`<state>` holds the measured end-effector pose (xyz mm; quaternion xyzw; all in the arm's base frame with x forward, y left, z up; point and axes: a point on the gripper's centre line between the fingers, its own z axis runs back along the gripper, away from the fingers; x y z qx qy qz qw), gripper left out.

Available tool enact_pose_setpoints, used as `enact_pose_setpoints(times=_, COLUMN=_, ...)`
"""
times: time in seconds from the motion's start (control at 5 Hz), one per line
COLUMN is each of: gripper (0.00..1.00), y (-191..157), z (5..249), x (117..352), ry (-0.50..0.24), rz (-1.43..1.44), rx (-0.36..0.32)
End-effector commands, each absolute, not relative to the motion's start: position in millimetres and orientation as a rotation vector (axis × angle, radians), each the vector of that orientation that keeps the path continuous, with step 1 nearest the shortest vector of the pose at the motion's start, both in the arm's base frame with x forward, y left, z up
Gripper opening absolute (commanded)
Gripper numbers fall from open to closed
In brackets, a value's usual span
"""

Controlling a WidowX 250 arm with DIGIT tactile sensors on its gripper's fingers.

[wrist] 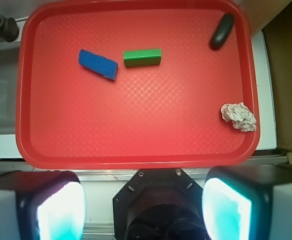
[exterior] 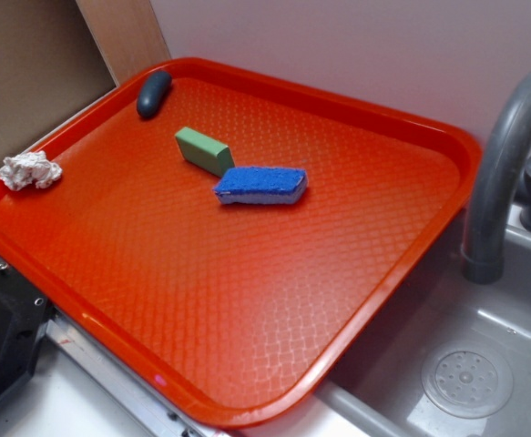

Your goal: Grab the plastic pickle.

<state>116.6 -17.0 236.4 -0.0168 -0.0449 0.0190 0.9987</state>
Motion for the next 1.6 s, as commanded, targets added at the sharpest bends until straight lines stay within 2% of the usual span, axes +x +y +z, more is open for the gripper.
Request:
enact_pose_setpoints(times=0.0, gripper=1.00, y=-17.0, z=236.4, x=116.6, ry=-0.090, rz=0.038, rx=-0.034)
enact_pose_setpoints(times=0.2, gripper=1.00, y=3.4, z=203.3, x=136.3, ry=-0.119, rz=0.229, rx=-0.040)
enact_pose_setpoints(times=0.4, gripper=1.00, y=36.2, z=172.6, x=159.6, ry=-0.239, rz=0.476, rx=-0.032)
enact_pose_setpoints(times=0.6, gripper=1.00, y=65.7, z=145.0, x=188.1, ry=-0.347, rz=0.574, rx=0.028)
enact_pose_setpoints(times=0.8, gripper=1.00, y=97.6, z=120.6, x=222.1, ry=-0.392, rz=0.642, rx=0.050)
enact_pose_setpoints(times=1.0, gripper=1.00, y=111.5, z=113.6, x=245.9, ry=-0.425, rz=0.675, rx=0.112)
enact_pose_setpoints(times=1.2, gripper=1.00, y=122.8, z=96.7, x=269.7, ry=-0.447, rz=0.663, rx=0.168)
enact_pose_setpoints(times=1.4, gripper=1.00, y=128.9, z=84.5, x=290.7, ry=-0.435, rz=0.666, rx=0.177)
